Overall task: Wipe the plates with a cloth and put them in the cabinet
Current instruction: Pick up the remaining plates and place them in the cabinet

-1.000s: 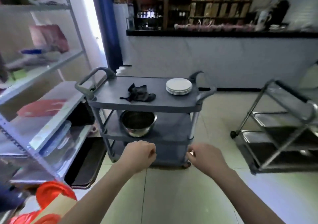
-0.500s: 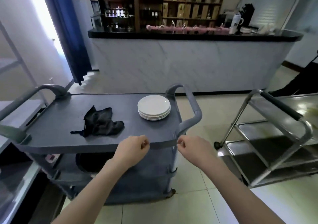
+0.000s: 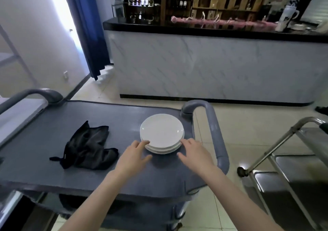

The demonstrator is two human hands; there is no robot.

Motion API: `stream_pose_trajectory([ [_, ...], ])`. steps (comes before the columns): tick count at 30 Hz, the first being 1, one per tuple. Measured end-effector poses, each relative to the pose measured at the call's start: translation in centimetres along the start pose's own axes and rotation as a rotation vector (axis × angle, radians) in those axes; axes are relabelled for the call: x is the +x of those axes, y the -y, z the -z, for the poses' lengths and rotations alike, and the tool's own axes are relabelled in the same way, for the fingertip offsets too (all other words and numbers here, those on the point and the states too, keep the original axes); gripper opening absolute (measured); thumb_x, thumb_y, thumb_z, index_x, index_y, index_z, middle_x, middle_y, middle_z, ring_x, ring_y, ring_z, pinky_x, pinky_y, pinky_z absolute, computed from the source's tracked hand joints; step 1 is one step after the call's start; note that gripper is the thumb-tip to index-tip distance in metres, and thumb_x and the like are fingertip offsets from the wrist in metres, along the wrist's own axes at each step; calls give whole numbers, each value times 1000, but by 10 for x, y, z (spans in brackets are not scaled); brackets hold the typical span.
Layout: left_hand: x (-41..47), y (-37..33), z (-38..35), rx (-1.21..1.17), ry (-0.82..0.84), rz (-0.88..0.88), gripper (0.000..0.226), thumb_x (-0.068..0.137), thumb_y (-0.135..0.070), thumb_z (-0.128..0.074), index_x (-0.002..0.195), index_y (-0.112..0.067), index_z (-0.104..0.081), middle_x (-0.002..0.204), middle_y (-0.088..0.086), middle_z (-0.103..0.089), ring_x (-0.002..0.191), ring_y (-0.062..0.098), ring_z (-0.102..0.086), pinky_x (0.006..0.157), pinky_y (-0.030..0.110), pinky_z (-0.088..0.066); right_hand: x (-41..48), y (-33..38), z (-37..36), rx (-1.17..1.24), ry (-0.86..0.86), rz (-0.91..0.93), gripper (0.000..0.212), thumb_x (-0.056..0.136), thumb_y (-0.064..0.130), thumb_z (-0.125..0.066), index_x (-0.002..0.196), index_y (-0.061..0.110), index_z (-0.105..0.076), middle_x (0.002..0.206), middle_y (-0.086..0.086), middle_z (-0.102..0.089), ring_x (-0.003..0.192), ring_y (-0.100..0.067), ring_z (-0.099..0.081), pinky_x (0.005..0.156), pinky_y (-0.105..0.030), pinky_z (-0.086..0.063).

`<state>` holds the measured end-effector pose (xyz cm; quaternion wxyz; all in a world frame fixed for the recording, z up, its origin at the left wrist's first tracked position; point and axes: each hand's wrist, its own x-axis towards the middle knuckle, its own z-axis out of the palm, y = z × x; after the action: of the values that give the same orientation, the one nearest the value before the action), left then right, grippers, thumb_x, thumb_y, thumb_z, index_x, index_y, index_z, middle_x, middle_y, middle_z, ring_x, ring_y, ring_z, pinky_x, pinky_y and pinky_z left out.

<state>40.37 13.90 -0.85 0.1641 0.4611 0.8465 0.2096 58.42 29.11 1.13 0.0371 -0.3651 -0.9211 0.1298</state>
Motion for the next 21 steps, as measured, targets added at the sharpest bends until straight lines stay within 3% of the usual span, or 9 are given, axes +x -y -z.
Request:
stream_pose_trajectory([
  [3, 32, 3, -10, -44, -9, 50, 60, 98, -43, -58, 153, -30, -37, 147, -1, -41, 129, 20, -47, 104, 33, -43, 36, -13, -9, -13, 36, -6, 57, 97, 45, -47, 147, 25, -31, 138, -3, -44, 123, -26, -44, 95, -36, -44],
  [13, 124, 33, -36, -123, 111, 211, 73, 95, -42, -62, 157, -38, -23, 167, 10, -3, 150, 35, -19, 118, 43, -27, 125, -35, -59, 159, 164, -147, 80, 95, 57, -42, 155, 29, 2, 162, -3, -8, 141, -34, -27, 111, -42, -32],
  [15, 138, 41, -33, -206, 150, 230, 72, 91, -40, -69, 152, -38, -31, 162, 10, -19, 145, 32, -28, 114, 40, -34, 135, -39, -67, 247, 177, -190, 83, 94, 57, -46, 155, 31, 5, 164, 1, -2, 144, -32, -25, 112, -42, -30],
  [17, 149, 49, -29, -340, 188, 238, 66, 86, -36, -75, 141, -39, -39, 142, 4, -44, 128, 26, -48, 101, 36, -44, 143, -41, -71, 339, 189, -213, 90, 91, 54, -53, 154, 33, 7, 164, 4, -1, 146, -28, -23, 113, -40, -29],
  [21, 165, 62, -21, -582, 288, 262, 61, 77, -29, -80, 126, -44, -45, 129, 1, -50, 110, 20, -59, 89, 37, -55, 155, -41, -76, 609, 169, -318, 109, 82, 36, -72, 155, 31, 8, 161, 4, -17, 145, -18, -24, 113, -34, -29],
])
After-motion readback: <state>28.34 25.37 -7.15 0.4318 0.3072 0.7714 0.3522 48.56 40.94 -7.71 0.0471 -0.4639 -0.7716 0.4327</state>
